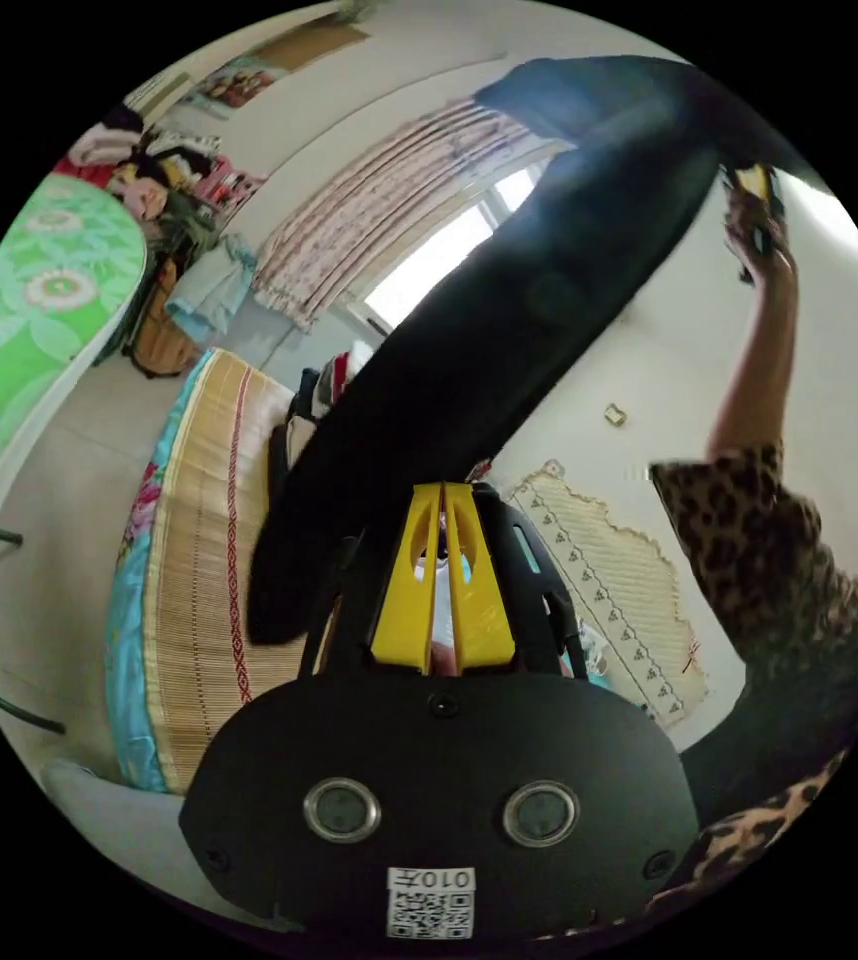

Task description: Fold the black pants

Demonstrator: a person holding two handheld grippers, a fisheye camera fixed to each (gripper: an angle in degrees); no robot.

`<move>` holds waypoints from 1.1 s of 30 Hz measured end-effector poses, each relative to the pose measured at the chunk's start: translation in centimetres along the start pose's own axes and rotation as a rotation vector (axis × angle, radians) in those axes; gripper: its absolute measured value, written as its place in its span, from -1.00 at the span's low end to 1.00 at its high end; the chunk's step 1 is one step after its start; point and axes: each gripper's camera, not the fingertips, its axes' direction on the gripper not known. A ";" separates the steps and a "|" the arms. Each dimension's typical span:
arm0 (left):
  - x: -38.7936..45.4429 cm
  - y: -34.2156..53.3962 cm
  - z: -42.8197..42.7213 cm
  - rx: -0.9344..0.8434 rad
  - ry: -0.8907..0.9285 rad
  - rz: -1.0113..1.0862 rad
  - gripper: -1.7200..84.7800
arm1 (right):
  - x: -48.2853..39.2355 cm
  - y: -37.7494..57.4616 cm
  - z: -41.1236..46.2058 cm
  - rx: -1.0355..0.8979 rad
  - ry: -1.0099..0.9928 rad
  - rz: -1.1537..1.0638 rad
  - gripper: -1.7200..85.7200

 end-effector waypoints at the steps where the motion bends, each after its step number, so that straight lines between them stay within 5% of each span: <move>1: 1.3 1.4 -2.2 0.012 -0.028 0.036 -0.96 | -0.4 -1.2 0.2 -0.005 -0.010 -0.014 -0.88; 11: 8.2 10.8 -28.6 0.296 -0.333 0.026 -0.96 | -6.8 -20.3 4.2 0.068 -0.281 -0.246 -0.87; 13: 10.8 10.1 -36.7 0.361 -0.549 0.026 -0.96 | -4.8 -22.8 3.8 0.100 -0.314 -0.229 -0.87; 19: 14.3 8.3 -50.9 0.481 -0.822 -0.011 -0.96 | 11.2 -25.8 6.4 0.132 -0.381 -0.071 -0.86; 22: 12.8 9.9 -52.6 0.504 -0.889 -0.098 -0.96 | 22.2 -22.1 11.1 0.010 -0.392 -0.014 -0.84; 26: 8.8 12.2 -51.6 0.411 -0.889 -0.232 -0.96 | 39.1 -12.1 19.7 -0.507 -0.138 0.260 -0.83; 33: 3.7 12.1 -48.1 0.269 -0.849 -0.330 -0.96 | 49.3 -5.6 14.6 -0.354 -0.274 0.436 -0.88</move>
